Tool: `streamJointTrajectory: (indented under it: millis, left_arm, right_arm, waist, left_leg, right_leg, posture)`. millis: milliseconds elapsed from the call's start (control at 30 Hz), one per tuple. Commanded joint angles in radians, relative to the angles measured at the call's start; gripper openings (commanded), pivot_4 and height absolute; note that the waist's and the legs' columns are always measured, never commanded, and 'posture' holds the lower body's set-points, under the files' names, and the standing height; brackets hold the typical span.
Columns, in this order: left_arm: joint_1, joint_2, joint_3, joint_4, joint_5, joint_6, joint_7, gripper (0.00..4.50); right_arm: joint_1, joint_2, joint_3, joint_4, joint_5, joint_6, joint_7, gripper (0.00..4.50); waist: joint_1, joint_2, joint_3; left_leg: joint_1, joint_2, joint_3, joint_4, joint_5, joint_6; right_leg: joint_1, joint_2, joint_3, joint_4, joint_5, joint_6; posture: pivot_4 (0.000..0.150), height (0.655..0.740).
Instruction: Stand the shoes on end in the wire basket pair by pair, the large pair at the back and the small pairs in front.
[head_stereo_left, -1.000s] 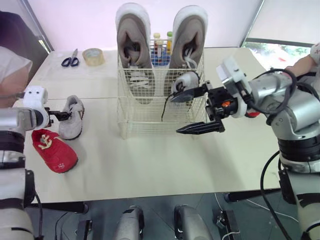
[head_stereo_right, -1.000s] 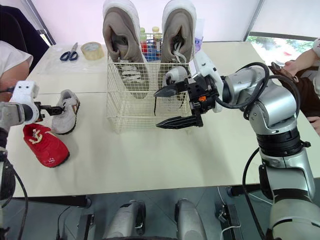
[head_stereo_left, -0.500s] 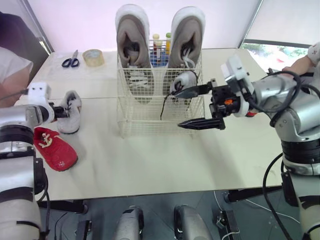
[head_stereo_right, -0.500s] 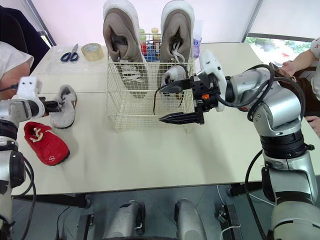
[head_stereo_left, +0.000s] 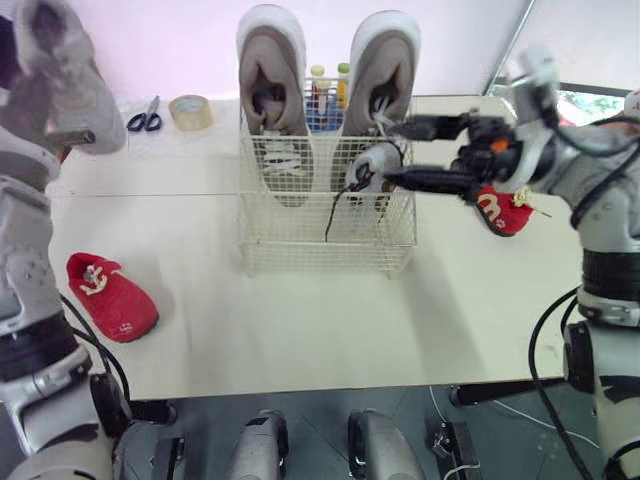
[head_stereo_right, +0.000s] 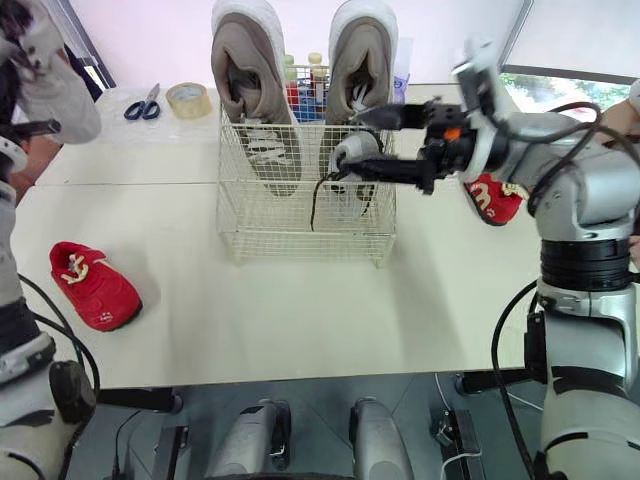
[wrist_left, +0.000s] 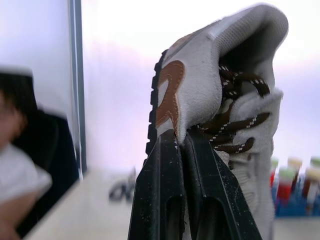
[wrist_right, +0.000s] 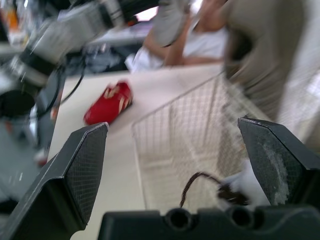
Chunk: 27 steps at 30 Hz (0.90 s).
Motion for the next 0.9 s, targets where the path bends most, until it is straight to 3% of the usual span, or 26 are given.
streamJointTrajectory:
  millis: [33, 200, 367, 467, 900]
  left_arm:
    - [0.000, -0.072, -0.081, -0.243, -0.005, 0.020, 0.103, 0.08]
    - [-0.009, -0.217, -0.251, -0.306, 0.038, -0.009, 0.152, 0.08]
    - [0.014, -0.307, -0.390, -0.180, 0.156, -0.175, 0.098, 0.08]
    - [0.010, -0.374, -0.421, -0.092, 0.160, -0.263, 0.068, 0.08]
    - [0.065, -0.458, -0.499, 0.087, 0.260, -0.438, -0.004, 0.08]
  right_arm:
    - [-0.007, -0.045, -0.067, -0.023, 0.058, 0.057, -0.011, 4.50]
    - [0.030, -0.086, -0.078, -0.003, 0.063, 0.082, -0.004, 4.50]
    - [0.066, -0.122, -0.085, -0.037, 0.076, 0.119, -0.016, 4.50]
    - [0.089, -0.147, -0.091, -0.103, 0.111, 0.179, -0.036, 4.50]
    - [0.170, -0.179, -0.129, -0.272, 0.203, 0.281, -0.147, 4.50]
  waist:
    - [0.002, 0.000, 0.000]
    - [-0.001, 0.000, 0.000]
    - [-0.006, 0.000, 0.000]
    - [-0.002, 0.000, 0.000]
    - [0.003, 0.000, 0.000]
  left_leg:
    - [0.002, 0.000, 0.000, 0.000, 0.000, 0.000]
    - [0.004, 0.000, -0.002, 0.007, 0.000, 0.000]
    - [0.004, 0.000, -0.001, 0.011, 0.000, 0.001]
    - [0.004, 0.000, -0.002, 0.011, 0.000, 0.001]
    - [0.002, 0.000, -0.003, 0.012, -0.001, 0.002]
  right_leg:
    - [0.002, 0.000, 0.000, 0.000, 0.000, 0.000]
    - [0.008, 0.002, 0.000, -0.002, -0.002, -0.004]
    - [0.009, 0.003, 0.001, -0.002, 0.000, -0.005]
    - [0.009, 0.004, 0.001, -0.001, 0.000, -0.005]
    - [0.009, 0.003, 0.001, -0.005, 0.000, -0.006]
  posture:
    - [0.150, 0.7400]
    - [0.150, 0.7400]
    - [0.150, 0.7400]
    - [0.150, 0.7400]
    - [0.150, 0.7400]
